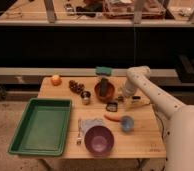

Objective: Place brush in red bowl

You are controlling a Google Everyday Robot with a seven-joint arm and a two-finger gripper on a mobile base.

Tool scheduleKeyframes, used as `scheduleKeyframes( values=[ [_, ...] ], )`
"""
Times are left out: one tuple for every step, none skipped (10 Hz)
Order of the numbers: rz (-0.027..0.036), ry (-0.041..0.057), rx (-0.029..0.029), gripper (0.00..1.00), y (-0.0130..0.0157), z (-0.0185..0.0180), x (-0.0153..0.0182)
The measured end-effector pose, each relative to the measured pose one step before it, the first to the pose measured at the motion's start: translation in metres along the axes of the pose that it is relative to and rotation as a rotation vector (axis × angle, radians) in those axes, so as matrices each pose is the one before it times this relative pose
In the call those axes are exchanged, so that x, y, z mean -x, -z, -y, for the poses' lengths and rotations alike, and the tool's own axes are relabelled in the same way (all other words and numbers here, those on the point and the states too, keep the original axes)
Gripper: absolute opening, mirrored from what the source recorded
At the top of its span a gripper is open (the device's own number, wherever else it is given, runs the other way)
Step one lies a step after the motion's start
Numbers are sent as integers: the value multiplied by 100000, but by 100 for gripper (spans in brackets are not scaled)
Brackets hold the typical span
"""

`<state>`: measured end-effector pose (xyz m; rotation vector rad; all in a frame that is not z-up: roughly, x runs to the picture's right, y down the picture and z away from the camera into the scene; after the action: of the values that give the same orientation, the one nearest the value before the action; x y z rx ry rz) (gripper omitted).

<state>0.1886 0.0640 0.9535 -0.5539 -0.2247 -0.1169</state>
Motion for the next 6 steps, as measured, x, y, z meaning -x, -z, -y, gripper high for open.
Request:
scheduleKeyframes(
  values=[
    [1218,41,1096,50,-446,-124,202],
    [1497,322,746,37,-269,-18,246],
    [840,476,391,28,-136,62,225],
    [337,574,671,20,-133,16,244],
    [393,769,1113,7,-249,65,401],
    [280,-25,485,2,-105,34,19]
  ],
)
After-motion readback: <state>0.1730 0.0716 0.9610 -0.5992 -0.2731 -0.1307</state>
